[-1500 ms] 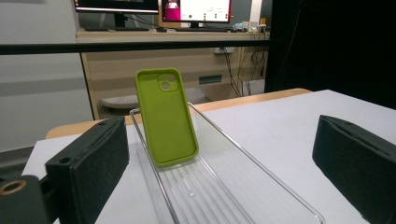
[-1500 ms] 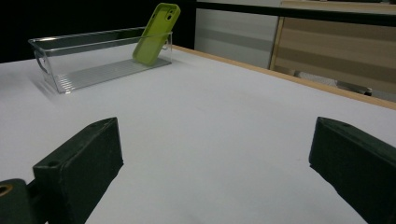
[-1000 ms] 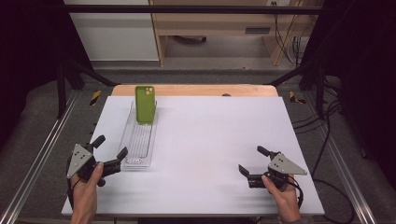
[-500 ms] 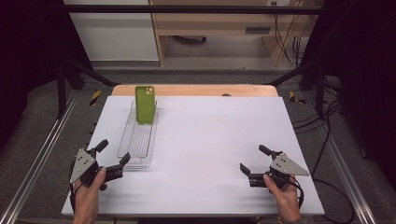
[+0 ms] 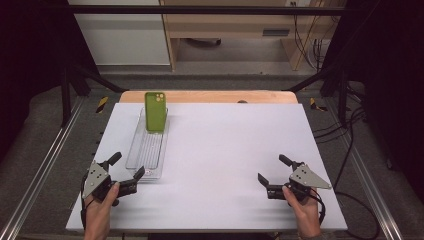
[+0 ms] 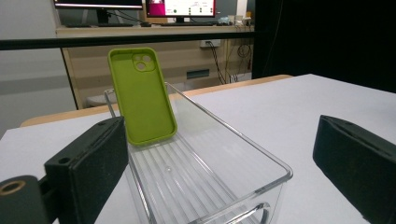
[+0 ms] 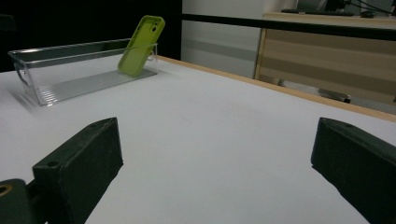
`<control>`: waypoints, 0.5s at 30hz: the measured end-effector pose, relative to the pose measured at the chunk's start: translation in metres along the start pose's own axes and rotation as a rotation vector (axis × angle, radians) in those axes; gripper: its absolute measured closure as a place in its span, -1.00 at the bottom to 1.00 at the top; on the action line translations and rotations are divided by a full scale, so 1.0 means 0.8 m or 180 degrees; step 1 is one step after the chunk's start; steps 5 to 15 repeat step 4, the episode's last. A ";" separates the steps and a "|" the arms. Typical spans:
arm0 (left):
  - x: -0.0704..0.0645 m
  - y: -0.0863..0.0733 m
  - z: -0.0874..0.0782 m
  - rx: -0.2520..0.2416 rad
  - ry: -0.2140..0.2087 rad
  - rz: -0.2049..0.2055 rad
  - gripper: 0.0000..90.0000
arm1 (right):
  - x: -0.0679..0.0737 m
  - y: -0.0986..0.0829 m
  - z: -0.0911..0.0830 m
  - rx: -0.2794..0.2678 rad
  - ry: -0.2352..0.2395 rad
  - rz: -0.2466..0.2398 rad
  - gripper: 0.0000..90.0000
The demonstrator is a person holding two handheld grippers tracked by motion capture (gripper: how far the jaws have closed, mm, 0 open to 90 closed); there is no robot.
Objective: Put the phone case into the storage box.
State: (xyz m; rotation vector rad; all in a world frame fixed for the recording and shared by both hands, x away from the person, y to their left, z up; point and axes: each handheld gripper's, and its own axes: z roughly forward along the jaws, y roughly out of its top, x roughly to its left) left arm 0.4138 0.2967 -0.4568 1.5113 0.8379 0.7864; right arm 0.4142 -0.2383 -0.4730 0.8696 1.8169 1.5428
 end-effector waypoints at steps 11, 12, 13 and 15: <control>-0.003 0.000 0.001 0.0003 0.0000 0.0022 -0.93 | -0.002 0.000 0.000 -0.0026 -0.0085 0.0031 -0.96; -0.003 0.000 0.001 0.0003 0.0000 0.0022 -0.93 | -0.002 0.000 0.000 -0.0026 -0.0085 0.0031 -0.96; -0.003 0.000 0.001 0.0003 0.0000 0.0022 -0.93 | -0.002 0.000 0.000 -0.0026 -0.0085 0.0031 -0.96; -0.003 0.000 0.001 0.0003 0.0000 0.0022 -0.93 | -0.002 0.000 0.000 -0.0026 -0.0085 0.0031 -0.96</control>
